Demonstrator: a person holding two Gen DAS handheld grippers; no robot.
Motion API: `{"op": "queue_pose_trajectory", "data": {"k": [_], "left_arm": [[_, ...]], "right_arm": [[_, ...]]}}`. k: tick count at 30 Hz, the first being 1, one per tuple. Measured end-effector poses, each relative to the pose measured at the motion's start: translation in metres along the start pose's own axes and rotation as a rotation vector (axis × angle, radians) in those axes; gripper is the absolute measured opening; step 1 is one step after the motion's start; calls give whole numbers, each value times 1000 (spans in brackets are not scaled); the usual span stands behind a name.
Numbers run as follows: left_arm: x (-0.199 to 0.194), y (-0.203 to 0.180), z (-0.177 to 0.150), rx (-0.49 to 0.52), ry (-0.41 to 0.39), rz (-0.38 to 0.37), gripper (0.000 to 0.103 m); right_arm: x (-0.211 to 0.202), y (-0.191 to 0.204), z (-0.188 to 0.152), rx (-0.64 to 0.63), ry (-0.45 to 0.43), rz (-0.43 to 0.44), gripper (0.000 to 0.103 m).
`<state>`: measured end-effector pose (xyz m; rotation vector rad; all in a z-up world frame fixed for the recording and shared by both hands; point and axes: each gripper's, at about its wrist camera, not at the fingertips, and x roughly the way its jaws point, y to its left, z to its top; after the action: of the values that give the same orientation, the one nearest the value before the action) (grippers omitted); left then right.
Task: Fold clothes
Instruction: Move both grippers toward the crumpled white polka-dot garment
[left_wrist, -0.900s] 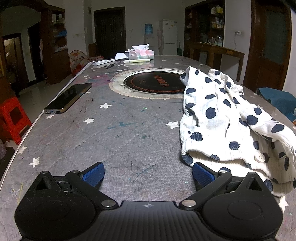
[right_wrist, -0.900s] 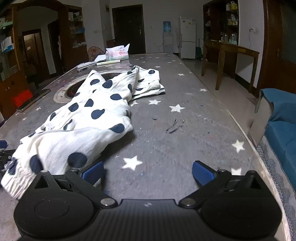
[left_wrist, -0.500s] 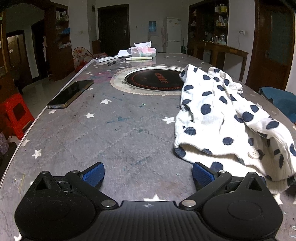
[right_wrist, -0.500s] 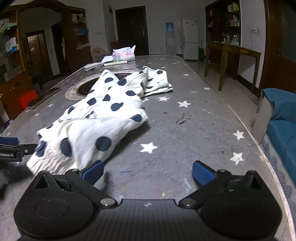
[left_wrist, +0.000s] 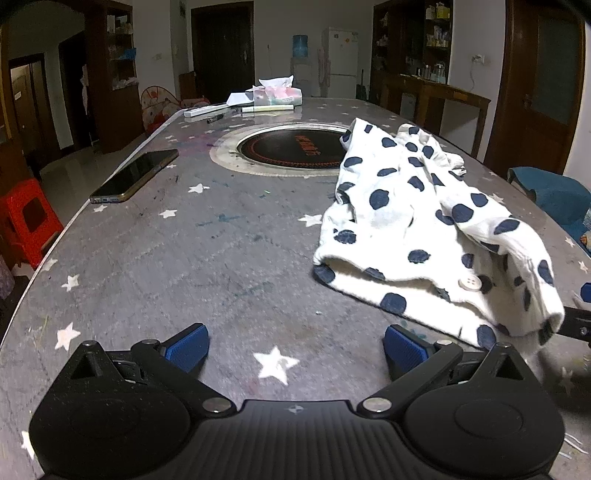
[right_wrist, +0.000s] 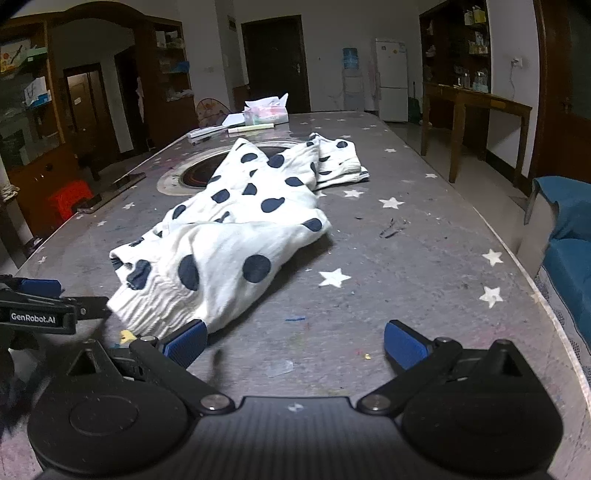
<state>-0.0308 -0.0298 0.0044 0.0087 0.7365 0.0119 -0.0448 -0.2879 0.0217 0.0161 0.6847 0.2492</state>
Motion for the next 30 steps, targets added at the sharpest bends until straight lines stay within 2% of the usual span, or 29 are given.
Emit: {"op": "queue_pose_trajectory", "data": {"k": [20,30], "left_arm": [[-14,-6,2,10,-19,9,103],[-16,-19,5,49,-23,-7,103]], "right_arm": [[-19,17,12,-9,-58,37,103],[-14,24,17,-21,-52,49,102]]}}
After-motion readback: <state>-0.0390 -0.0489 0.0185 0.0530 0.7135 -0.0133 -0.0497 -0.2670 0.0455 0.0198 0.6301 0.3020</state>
